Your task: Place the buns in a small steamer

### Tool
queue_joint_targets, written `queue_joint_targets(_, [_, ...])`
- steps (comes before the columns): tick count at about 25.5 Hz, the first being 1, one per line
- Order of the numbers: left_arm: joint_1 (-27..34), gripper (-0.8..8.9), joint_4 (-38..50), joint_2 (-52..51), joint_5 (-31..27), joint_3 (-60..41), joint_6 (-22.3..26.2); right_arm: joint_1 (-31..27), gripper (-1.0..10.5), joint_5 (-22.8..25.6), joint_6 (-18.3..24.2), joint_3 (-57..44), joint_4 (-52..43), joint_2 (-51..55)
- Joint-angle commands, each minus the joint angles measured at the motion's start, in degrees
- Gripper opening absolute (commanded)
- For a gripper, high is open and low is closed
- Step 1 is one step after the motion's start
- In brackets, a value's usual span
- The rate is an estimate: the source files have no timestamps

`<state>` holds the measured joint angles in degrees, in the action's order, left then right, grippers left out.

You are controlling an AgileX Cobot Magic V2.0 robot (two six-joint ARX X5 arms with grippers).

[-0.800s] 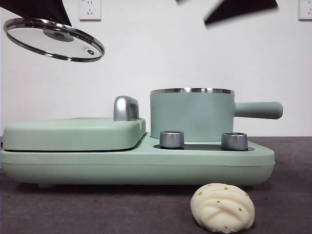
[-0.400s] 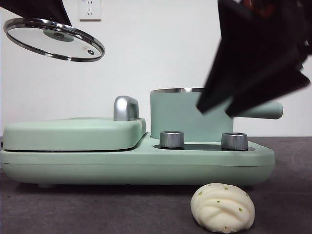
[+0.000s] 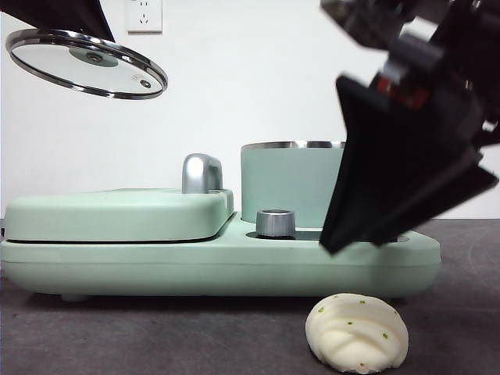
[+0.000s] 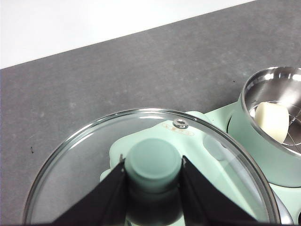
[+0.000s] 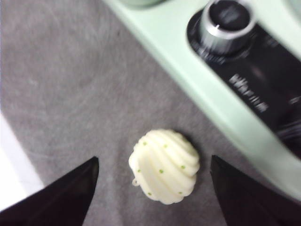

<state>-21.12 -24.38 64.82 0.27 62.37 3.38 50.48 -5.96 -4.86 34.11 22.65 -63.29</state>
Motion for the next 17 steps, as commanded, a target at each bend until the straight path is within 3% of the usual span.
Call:
queue_joint_targets(1, [-0.22,0.10,1.68,-0.20,0.11,1.05,-0.02,1.03,3.8,0.35,-0.79,0.24,-0.35,-2.69])
queue_joint_targets(6, [-0.22,0.10,1.68,-0.20,0.11,1.05,-0.02,1.57,3.8,3.10,-1.01,0.24,-0.52,-7.23])
queue_joint_targets(11, [-0.22,0.10,1.68,-0.20,0.09,1.05,-0.02,1.57,3.8,2.91,-2.43,0.24,-4.28,-11.37])
queue_joint_targets(17, [-0.22,0.10,1.68,-0.20,0.11,1.05,-0.02,1.68,2.5,2.80,-5.62,0.24,-4.42,-12.35])
